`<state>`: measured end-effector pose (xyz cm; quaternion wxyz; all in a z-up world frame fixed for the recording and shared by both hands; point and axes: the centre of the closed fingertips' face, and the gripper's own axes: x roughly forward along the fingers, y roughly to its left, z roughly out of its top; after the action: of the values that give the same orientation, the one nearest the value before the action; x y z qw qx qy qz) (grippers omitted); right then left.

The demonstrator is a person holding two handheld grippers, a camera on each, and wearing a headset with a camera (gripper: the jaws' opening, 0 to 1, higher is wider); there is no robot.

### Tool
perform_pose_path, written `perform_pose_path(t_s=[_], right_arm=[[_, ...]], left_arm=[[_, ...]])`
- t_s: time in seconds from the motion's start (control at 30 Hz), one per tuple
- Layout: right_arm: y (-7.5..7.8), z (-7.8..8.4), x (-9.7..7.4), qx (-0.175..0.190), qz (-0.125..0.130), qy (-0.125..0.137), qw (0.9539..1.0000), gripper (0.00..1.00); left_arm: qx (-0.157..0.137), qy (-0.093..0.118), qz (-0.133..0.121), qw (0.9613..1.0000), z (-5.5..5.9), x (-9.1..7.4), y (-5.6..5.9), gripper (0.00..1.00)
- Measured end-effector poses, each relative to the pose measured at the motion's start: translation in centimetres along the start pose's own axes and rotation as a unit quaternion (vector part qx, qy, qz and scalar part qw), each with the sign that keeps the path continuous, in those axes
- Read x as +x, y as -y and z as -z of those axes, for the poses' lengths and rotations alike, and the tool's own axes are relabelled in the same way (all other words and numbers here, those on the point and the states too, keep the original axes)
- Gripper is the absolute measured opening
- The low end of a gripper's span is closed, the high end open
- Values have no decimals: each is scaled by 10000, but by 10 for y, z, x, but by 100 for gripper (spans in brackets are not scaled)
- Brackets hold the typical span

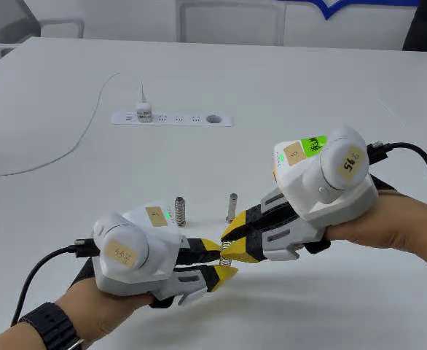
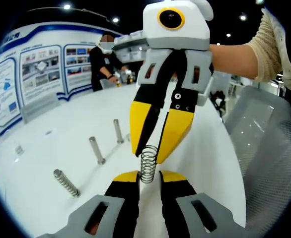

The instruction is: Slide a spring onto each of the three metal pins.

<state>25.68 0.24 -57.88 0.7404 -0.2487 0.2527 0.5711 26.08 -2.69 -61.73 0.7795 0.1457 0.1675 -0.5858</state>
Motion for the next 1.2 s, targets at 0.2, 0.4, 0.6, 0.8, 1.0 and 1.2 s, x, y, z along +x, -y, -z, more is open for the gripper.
perform_pose_path(t_s=[0.2,0.4,0.6,0.8,1.0,1.2], right_arm=[[4,0,-2,67,46,16,10000,11],[8,0,-5,114,84,7,9999,11],[14,-2,-10,156,142,5,9998,11],[21,-6,-15,216,201,27,9996,11],[30,-9,-20,212,302,45,9993,11],[35,-11,-23,230,379,60,9990,11]], left_arm=[[-74,45,-72,9999,1,-4,-3,19],[-177,116,-165,9996,2,-11,-6,23],[-300,198,-260,9990,3,-19,-8,26],[-389,245,-344,9984,3,-23,-10,30],[-500,281,-423,9975,4,-28,-14,36],[-607,298,-516,9964,8,-33,-19,42]])
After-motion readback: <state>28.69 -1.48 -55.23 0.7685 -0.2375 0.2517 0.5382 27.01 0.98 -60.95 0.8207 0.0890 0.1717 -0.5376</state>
